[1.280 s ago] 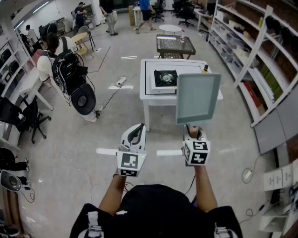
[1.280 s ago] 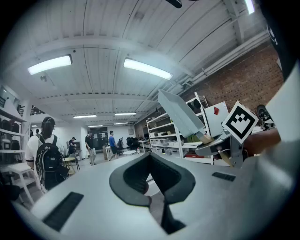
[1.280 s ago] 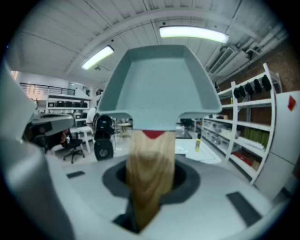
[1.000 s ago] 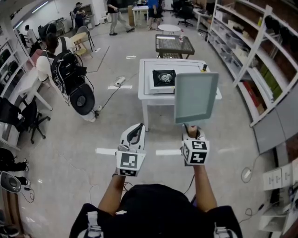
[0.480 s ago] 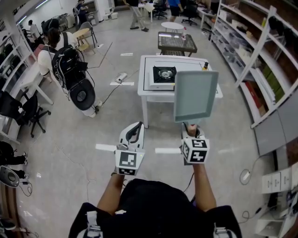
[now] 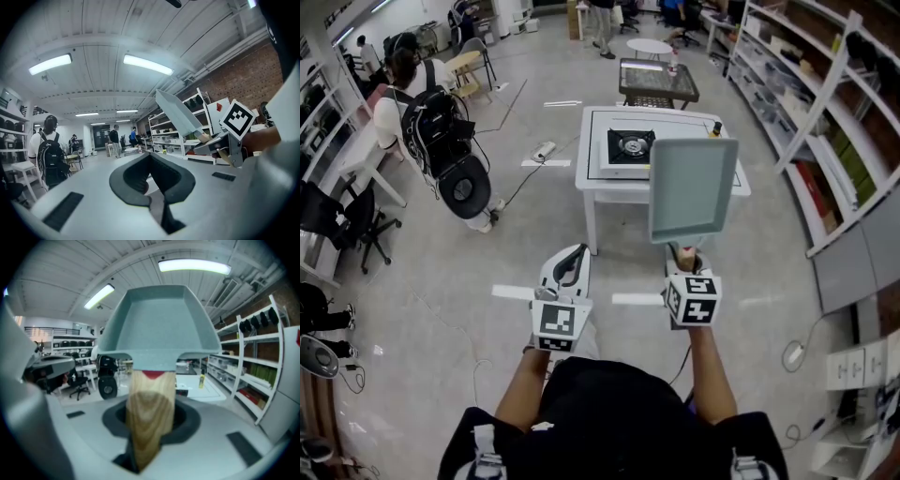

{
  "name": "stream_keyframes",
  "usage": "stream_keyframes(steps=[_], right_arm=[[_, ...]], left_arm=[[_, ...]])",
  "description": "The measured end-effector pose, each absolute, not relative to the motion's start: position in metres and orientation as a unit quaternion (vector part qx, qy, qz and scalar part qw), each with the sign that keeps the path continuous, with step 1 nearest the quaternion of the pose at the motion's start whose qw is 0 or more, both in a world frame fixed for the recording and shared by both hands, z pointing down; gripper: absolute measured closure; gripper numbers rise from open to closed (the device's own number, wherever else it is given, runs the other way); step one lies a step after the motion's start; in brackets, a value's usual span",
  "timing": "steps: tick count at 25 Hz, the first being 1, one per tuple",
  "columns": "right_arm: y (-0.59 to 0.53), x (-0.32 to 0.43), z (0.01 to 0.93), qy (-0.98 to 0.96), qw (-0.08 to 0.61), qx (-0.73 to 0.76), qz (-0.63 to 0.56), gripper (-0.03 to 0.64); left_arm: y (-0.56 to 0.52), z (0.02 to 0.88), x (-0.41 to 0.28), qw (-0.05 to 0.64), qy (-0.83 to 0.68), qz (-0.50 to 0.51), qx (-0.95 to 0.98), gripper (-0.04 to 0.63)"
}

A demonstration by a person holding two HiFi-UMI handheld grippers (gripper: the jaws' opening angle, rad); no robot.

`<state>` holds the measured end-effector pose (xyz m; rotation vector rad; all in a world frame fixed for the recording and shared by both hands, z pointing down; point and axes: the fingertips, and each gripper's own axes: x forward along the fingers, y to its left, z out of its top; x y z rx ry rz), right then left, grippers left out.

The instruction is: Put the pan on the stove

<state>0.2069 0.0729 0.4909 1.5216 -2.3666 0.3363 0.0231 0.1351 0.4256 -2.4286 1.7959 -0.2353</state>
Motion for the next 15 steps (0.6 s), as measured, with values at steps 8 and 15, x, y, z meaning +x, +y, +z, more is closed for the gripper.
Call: stream_keyframes(steps=[8,15], right_arm=[[0.031,0.197,0.497,-0.821,0.153,0.536,0.127,0.506],[-0.023,0.171,0.498,-0.819,0.158,0.537,0.128,0.506]], left_arm=[[0.092,0.430,0.013,0.050,0.584,-0.076,-0.807,0.574],[0.034,0.432,-0.014,0.044,0.586,-0.074,-0.806,0.574]])
